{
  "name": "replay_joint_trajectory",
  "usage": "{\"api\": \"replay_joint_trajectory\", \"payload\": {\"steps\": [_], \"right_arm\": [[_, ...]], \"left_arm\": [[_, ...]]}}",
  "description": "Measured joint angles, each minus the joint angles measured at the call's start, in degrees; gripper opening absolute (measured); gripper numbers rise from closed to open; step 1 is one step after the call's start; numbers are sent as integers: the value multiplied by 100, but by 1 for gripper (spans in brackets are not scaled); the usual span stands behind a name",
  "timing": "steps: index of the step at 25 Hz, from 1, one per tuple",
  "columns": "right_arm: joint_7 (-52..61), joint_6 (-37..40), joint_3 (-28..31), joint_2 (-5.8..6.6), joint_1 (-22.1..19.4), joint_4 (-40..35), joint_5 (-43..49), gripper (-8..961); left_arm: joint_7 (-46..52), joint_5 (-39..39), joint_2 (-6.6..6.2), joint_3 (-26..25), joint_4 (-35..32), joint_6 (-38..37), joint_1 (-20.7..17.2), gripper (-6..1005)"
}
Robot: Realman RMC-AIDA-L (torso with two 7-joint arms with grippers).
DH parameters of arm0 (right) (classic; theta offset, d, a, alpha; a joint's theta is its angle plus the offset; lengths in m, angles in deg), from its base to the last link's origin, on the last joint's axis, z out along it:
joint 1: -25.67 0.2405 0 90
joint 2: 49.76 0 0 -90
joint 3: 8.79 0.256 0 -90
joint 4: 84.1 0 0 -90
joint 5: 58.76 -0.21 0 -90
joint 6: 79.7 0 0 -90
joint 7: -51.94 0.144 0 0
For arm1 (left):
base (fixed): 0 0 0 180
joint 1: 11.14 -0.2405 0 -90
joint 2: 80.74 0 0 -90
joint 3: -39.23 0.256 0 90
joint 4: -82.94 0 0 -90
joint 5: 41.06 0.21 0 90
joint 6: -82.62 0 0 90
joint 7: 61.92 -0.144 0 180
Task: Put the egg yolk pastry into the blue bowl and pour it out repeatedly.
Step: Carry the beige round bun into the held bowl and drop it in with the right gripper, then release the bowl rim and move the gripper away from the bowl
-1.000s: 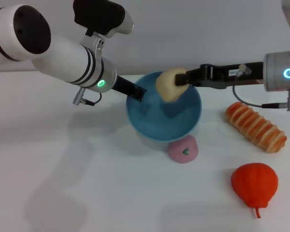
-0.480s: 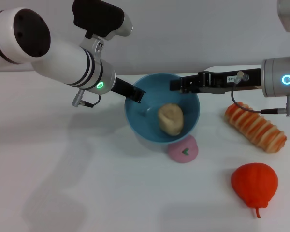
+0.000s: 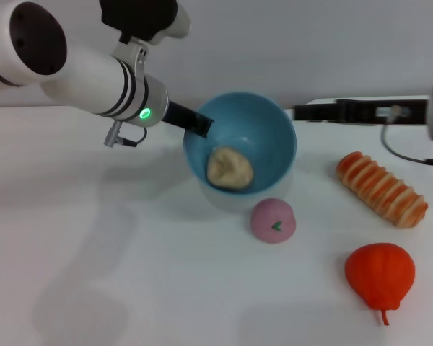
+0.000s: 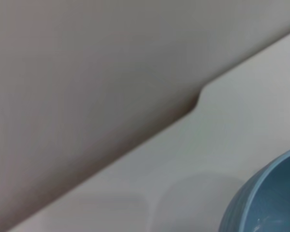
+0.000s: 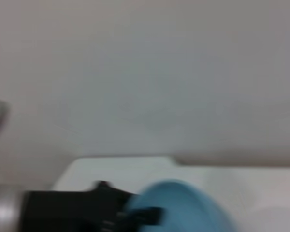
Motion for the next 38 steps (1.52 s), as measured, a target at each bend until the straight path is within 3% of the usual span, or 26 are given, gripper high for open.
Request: {"api": "replay_joint_trajectory", "payload": {"steps": [10,22,30,38], "right_arm": [[-2849,-567,15,-70,-1246,-77,-1726,402],[-7318,-848,56,-61,-1674,1737,-4065,401],[-7302,-841,63,-65,-1744,1786,-4167,401],[-7240,-831,67,-62,-1739,1779,-4183,402]], "left_arm": [[18,471,-50,-565,184,308,-6,-1],[302,1074,-62,-849,204,888,85,0],[443,1614,-65,-1173,217,1680,244,0],[459,1631,-28,-1128,171,1660,84,0]]}}
